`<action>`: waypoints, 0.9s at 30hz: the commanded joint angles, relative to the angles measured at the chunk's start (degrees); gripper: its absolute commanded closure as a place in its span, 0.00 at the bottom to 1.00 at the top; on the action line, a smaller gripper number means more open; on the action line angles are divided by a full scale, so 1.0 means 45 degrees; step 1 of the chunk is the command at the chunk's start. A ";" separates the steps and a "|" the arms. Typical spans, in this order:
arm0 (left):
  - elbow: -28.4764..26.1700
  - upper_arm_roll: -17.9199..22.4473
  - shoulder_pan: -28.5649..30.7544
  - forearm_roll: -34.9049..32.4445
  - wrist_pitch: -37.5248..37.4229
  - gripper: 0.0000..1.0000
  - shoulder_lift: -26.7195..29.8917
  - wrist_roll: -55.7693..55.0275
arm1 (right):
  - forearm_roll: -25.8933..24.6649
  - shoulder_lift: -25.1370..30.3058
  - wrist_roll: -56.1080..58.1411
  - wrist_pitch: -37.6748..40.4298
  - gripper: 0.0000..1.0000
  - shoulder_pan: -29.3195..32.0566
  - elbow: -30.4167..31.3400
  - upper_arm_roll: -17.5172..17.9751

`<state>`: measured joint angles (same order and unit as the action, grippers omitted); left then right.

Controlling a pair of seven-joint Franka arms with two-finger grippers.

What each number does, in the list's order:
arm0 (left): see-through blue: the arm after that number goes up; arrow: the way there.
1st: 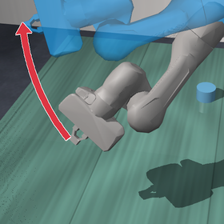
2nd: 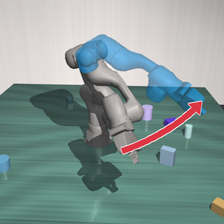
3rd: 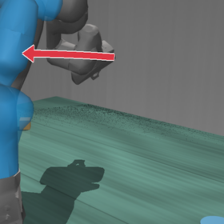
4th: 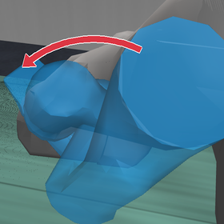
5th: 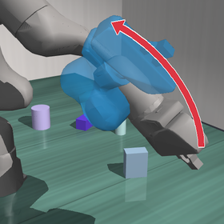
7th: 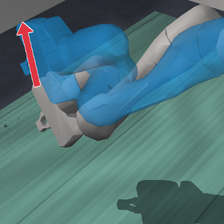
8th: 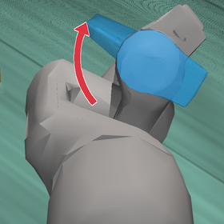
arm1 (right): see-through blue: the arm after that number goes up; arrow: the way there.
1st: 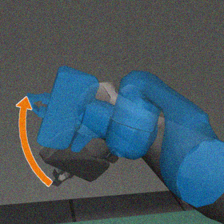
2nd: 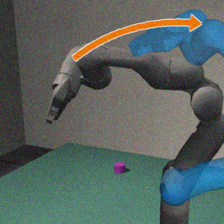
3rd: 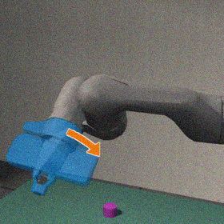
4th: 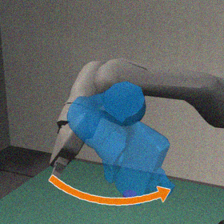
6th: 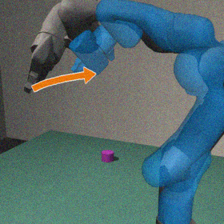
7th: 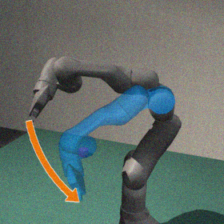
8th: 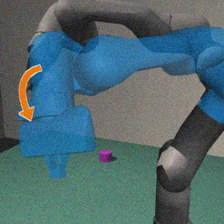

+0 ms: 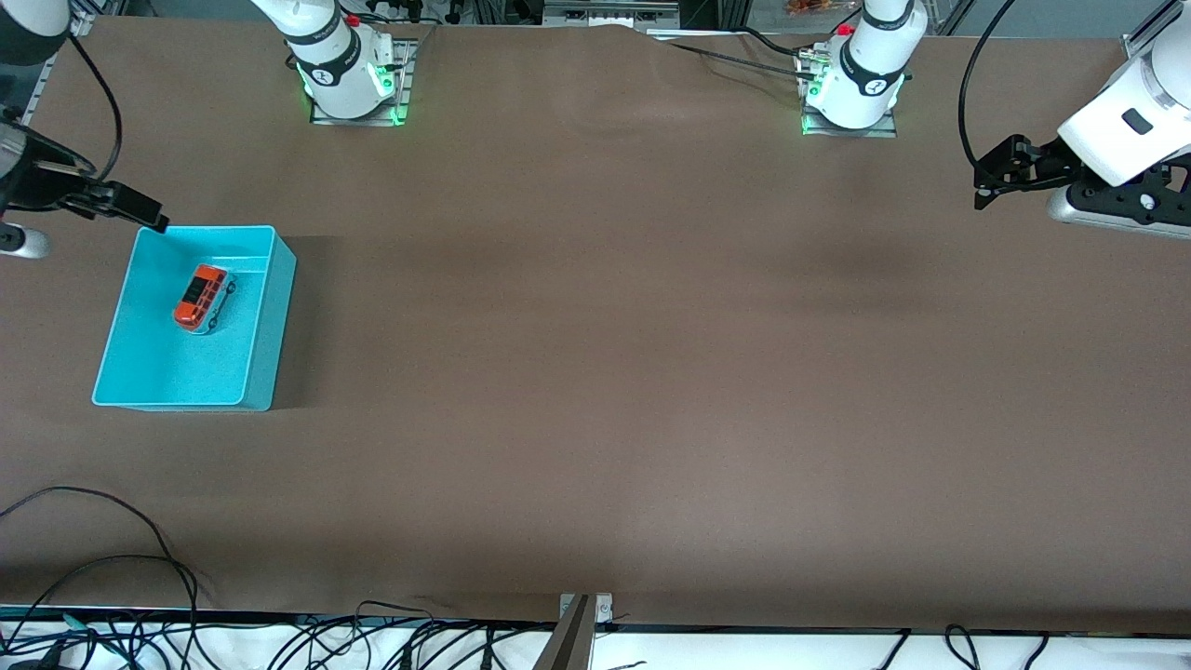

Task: Wind up bus and store in blue box

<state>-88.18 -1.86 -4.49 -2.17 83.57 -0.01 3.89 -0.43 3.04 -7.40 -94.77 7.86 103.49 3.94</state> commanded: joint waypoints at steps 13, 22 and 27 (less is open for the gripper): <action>0.0454 -0.0017 0.0276 -0.0221 -0.0057 0.00 -0.0387 -0.0182 | 0.0136 -0.1515 -0.2418 0.0318 0.00 -0.0575 -0.1259 0.1702; 0.0728 -0.0037 0.0862 -0.0084 0.0178 0.00 -0.0642 -0.0201 | 0.0116 -0.1593 -0.1698 0.0377 0.00 -0.0477 -0.1415 0.1624; 0.0689 -0.0037 0.0921 -0.0084 0.0139 0.00 -0.0642 -0.0201 | 0.0097 -0.1593 -0.0838 0.0436 0.00 -0.0477 -0.1415 0.1624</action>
<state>-87.29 -1.62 -0.60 -2.17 84.86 -1.95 3.60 -0.41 -3.51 -15.14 -94.57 5.25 98.90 11.16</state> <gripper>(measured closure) 0.000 0.000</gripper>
